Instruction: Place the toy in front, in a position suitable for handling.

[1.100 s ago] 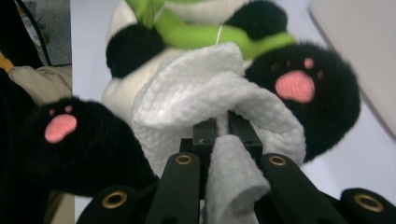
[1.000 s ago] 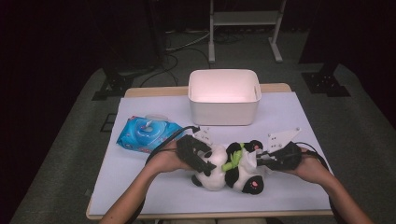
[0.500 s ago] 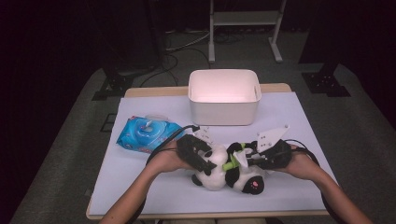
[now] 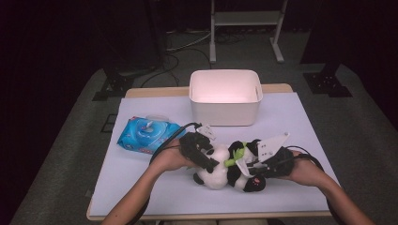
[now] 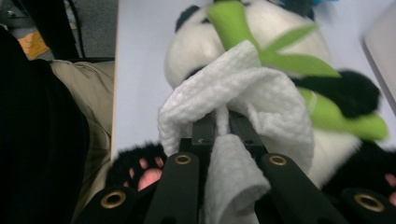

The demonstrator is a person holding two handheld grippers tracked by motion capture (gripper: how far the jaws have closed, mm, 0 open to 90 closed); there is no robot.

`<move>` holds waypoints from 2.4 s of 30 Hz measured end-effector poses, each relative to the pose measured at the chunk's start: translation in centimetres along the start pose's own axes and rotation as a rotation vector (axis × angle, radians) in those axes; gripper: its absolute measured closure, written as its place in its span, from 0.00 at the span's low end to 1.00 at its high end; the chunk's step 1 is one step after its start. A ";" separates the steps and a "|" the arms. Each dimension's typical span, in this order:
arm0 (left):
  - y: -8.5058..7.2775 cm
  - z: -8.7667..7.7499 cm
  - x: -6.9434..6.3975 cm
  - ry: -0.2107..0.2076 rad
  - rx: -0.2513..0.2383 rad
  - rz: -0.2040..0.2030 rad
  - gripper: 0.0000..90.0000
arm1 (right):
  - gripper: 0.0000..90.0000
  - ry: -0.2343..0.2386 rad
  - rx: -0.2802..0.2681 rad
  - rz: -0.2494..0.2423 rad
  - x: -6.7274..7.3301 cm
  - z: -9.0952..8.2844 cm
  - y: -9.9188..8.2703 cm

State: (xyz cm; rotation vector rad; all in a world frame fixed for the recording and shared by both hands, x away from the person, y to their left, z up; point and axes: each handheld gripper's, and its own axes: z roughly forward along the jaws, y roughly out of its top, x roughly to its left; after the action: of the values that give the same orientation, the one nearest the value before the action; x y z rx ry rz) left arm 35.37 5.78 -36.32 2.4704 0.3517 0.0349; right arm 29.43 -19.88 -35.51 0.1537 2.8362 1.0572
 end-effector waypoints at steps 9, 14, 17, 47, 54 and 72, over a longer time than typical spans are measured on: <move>-0.6 -0.1 -0.2 0.006 -0.015 0.017 0.37 | 0.90 0.037 -0.006 -0.041 0.0 1.3 1.3; -0.9 -0.2 -0.3 -0.005 -0.037 0.005 0.37 | 0.90 0.012 -0.006 -0.009 -0.1 0.4 0.3; -1.1 -0.3 -0.3 -0.012 -0.046 0.002 0.37 | 0.90 -0.004 -0.008 0.007 -0.3 -0.2 -0.4; -1.0 -0.2 -0.3 -0.038 -0.035 0.022 0.37 | 0.91 -0.060 -0.076 0.232 -2.6 -1.4 -7.3; -1.0 -0.3 -0.3 -0.033 -0.024 0.023 0.37 | 0.91 -0.066 -0.045 0.140 -3.1 -1.4 -4.3; -1.0 -0.9 -0.5 -0.066 -0.028 0.039 0.34 | 0.91 -0.027 -0.077 0.088 -2.1 0.0 -1.7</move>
State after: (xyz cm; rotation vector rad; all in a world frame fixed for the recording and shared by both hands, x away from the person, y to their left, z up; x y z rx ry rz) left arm 34.54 6.94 -36.19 2.4440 0.2729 -0.0256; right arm 31.41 -21.44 -36.42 0.2855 2.7830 1.1705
